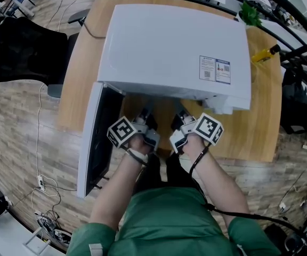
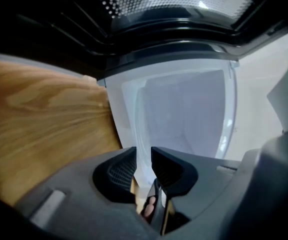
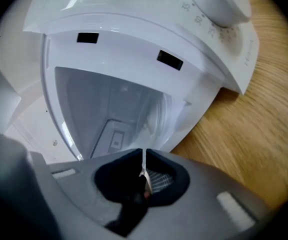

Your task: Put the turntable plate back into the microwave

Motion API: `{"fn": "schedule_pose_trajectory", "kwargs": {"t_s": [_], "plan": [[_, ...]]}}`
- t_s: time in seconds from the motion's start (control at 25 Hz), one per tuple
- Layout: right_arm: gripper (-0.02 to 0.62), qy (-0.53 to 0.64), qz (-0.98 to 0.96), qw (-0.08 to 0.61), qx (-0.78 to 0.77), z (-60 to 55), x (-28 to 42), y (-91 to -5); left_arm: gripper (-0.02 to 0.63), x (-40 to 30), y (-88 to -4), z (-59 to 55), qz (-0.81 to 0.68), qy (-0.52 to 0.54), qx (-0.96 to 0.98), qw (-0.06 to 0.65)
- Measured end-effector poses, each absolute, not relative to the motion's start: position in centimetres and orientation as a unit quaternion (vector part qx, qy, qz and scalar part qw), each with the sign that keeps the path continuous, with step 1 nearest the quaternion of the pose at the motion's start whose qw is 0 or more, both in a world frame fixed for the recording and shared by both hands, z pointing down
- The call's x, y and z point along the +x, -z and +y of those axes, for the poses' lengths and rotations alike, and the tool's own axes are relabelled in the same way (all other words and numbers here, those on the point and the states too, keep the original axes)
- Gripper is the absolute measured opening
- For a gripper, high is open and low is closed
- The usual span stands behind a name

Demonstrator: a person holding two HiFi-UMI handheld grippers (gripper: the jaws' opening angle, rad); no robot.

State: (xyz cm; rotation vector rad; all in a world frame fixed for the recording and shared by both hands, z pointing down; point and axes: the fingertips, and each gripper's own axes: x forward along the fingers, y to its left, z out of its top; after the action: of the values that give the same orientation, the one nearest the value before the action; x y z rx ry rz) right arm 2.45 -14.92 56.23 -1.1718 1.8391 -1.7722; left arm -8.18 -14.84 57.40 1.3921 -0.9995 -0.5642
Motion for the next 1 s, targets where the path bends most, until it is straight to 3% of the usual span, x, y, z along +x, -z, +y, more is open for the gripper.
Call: {"fn": "schedule_pose_trajectory", "kwargs": {"t_s": [0.4,1.0], "plan": [[0.025,0.589,0.711,0.159,-0.349,-11.8,1.2,-49.3,0.089,-3.9,-50.3,-10.7,-0.349,0.275,0.639,0.628],[0.025,0.511,0.777,0.167,-0.328,-9.4,1.6,-38.9,0.072,-6.3,-39.0,-8.4,-0.325,0.324,0.658,0.597]]}}
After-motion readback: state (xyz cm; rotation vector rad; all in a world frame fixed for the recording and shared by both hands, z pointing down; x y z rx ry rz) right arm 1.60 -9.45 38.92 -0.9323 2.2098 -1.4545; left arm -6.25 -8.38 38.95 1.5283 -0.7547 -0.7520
